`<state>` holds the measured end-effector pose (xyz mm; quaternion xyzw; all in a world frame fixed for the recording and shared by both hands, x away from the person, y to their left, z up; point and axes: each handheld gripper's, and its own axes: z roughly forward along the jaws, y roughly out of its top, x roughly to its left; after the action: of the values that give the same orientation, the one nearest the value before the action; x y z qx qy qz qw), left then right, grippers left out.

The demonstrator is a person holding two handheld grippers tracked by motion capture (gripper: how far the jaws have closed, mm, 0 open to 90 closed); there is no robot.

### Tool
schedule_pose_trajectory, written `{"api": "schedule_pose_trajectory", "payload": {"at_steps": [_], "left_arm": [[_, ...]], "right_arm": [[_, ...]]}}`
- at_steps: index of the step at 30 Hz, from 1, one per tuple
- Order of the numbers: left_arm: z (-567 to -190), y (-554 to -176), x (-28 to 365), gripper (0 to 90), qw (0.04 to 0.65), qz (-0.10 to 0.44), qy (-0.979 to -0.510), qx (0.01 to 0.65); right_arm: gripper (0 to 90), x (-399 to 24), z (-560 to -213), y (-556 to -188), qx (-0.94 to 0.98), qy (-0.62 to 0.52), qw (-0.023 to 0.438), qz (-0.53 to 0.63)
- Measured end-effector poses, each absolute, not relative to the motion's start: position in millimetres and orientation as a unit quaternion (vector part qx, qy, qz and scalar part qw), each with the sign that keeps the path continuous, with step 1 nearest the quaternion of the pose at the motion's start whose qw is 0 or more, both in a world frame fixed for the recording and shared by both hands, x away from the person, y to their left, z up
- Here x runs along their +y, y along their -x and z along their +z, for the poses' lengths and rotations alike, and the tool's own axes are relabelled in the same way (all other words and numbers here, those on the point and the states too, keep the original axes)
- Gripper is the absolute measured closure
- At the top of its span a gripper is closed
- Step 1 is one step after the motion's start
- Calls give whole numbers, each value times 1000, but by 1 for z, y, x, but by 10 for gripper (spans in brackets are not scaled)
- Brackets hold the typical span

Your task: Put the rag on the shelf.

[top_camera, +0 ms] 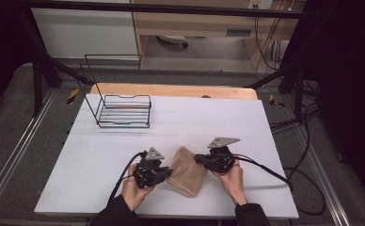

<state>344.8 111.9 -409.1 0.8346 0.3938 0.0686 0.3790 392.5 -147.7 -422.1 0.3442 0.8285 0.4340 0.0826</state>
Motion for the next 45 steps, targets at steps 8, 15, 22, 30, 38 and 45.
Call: {"api": "schedule_pose_trajectory", "payload": {"at_steps": [8, 15, 22, 30, 38, 45], "left_arm": [[-418, -342, 142, 821, 364, 88, -824, 426], [-432, -337, 149, 797, 346, 86, -821, 446], [-429, -341, 156, 631, 359, 87, -818, 441], [-414, -371, 170, 333, 382, 110, -811, 429], [-421, -406, 165, 203, 384, 99, -808, 436], [-437, -426, 157, 355, 387, 90, -809, 434]], "right_arm": [[862, -98, -430, -413, 840, -316, 86, 433], [853, -77, -445, -425, 851, -304, 78, 421], [736, -78, -447, -427, 846, -314, 79, 423], [375, -111, -415, -413, 820, -334, 100, 455], [149, -158, -423, -399, 802, -379, 93, 452], [97, -181, -434, -392, 786, -410, 82, 455]]}}
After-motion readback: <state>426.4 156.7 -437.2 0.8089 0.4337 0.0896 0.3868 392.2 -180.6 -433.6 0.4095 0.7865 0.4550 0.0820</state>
